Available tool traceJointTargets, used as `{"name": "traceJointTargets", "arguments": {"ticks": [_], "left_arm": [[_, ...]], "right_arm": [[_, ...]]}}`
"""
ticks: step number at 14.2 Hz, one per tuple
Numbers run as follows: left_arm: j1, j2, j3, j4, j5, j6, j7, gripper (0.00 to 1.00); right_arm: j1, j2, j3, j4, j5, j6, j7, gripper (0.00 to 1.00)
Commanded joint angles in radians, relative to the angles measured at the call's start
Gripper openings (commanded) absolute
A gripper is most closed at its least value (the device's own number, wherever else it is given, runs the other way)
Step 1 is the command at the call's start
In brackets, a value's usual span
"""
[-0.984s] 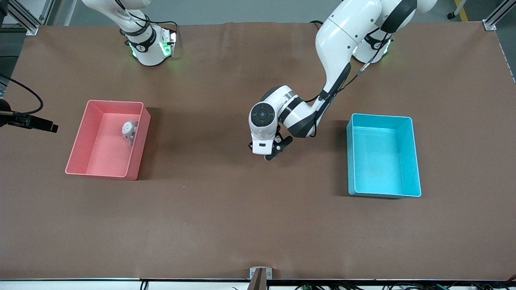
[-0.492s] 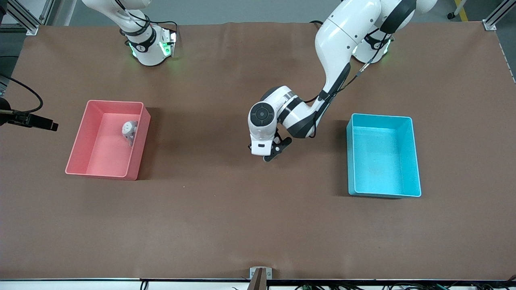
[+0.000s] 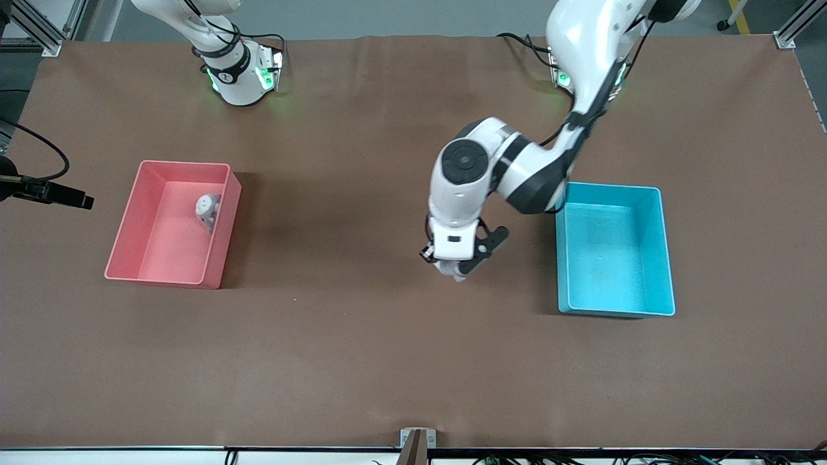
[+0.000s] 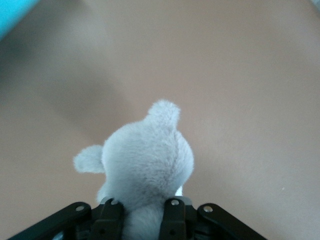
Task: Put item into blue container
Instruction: 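Carry the round plush over the blue box with the left gripper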
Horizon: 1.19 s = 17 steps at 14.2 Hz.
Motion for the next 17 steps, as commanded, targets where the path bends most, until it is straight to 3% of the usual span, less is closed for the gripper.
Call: {"name": "traceJointTargets", "arguments": {"ticks": [1, 7, 12, 17], "left_arm": [[0.088, -0.105, -0.003, -0.038, 0.014, -0.106, 0.153, 0.00], [0.277, -0.189, -0.005, -0.055, 0.014, -0.364, 0.578, 0.00], [0.401, -0.246, -0.005, -0.153, 0.016, -0.375, 0.793, 0.00], [0.451, -0.243, -0.005, -0.217, 0.017, -0.369, 0.872, 0.00]], "right_arm": [[-0.013, -0.044, 0.018, -0.036, -0.006, 0.000, -0.001, 1.00], [-0.013, -0.156, 0.020, -0.141, -0.008, 0.012, -0.001, 1.00], [-0.014, -0.261, 0.022, -0.179, -0.012, -0.022, -0.002, 1.00], [-0.019, -0.268, 0.066, -0.145, -0.049, -0.066, -0.002, 1.00]]}}
